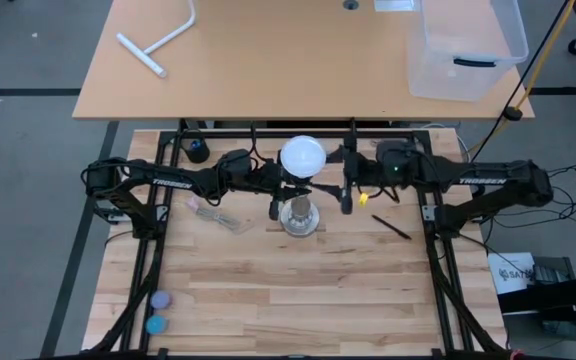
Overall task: Screw lightbulb
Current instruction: Remove the lightbulb from the lamp
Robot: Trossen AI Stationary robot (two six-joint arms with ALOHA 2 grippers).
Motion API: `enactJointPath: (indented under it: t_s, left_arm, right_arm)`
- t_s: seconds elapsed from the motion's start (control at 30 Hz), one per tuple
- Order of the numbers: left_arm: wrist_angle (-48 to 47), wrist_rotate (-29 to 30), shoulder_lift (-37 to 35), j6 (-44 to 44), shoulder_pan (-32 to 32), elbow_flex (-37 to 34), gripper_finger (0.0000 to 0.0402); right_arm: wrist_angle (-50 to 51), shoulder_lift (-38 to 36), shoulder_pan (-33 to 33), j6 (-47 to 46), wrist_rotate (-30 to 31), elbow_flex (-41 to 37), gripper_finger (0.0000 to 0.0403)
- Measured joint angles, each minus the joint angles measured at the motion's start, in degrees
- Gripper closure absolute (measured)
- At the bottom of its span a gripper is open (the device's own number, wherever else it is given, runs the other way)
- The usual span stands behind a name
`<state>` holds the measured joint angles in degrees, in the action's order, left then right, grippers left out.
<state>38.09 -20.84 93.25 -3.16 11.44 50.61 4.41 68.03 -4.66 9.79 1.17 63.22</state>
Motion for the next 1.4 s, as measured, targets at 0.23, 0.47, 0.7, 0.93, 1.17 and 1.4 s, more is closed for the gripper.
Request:
enactJointPath:
  t_s: [0.23,0.47,0.7,0.93,1.17,1.4]
  left_arm:
    - [0.0,0.3,0.0,-0.1,0.0,0.0,0.0330]
    - [0.0,0.5,0.0,-0.1,0.0,0.0,0.0330]
    - [0.0,0.6,0.0,0.0,0.0,0.0,0.0330]
    - [0.0,0.8,0.0,0.3,0.0,0.0,0.0330]
    - [0.0,2.1,0.0,0.8,0.0,0.0,0.0330]
    - [0.0,2.5,0.0,1.0,0.0,0.0,0.0330]
  right_arm:
    - [0.5,1.2,6.1,-2.9,10.7,-0.9,0.0133]
    - [-9.5,1.0,11.9,-2.5,25.6,-7.0,0.0133]
    - [-30.2,1.4,12.1,-1.2,27.2,-15.4,0.0133]
    - [-40.3,3.3,11.4,1.8,27.3,-16.4,0.0133]
    - [-47.8,8.2,11.4,5.6,26.9,-15.7,0.0133]
    - [-49.8,11.5,11.1,6.8,25.8,-11.6,0.0133]
